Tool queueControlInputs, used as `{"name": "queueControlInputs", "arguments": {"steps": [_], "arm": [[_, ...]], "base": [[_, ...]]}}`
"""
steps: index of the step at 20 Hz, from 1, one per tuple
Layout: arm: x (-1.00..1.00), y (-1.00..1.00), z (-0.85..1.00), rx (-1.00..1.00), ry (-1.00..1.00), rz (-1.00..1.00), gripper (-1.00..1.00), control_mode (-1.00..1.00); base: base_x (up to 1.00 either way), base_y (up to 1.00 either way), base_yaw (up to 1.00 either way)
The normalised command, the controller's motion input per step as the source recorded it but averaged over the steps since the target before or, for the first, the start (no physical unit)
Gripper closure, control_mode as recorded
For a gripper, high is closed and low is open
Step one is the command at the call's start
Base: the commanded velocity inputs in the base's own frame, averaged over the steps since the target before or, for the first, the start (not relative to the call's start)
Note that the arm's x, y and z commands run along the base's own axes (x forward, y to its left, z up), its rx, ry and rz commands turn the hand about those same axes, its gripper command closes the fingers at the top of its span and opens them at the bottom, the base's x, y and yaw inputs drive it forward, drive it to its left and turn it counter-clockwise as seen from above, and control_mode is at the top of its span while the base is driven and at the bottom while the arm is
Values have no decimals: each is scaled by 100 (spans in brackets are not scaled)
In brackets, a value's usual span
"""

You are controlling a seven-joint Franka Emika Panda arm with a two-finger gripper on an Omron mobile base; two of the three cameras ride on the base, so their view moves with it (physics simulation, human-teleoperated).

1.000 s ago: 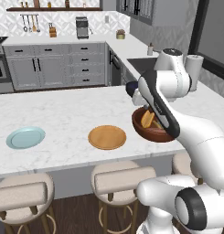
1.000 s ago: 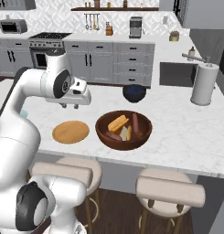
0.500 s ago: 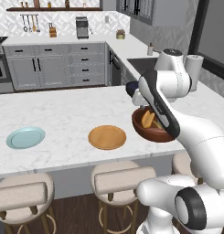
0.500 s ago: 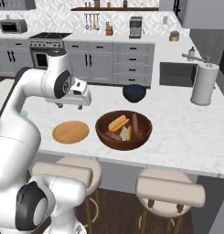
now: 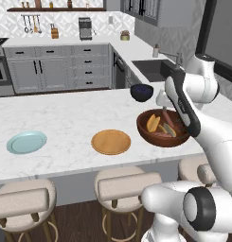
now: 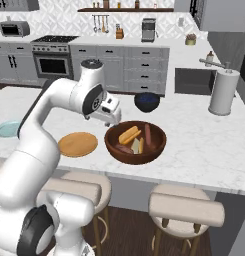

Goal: Place one bun and one sausage from the bowl on each plate.

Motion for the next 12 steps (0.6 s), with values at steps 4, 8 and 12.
{"name": "queueControlInputs", "arguments": {"steps": [4, 8, 12], "arm": [[33, -51, -22, 5, 0, -2, -100, -100], [46, -59, -38, 12, 0, -5, -100, -100], [73, -28, -45, 16, 10, -7, -100, -100]], "base": [[0, 0, 0], [0, 0, 0], [0, 0, 0]]}}
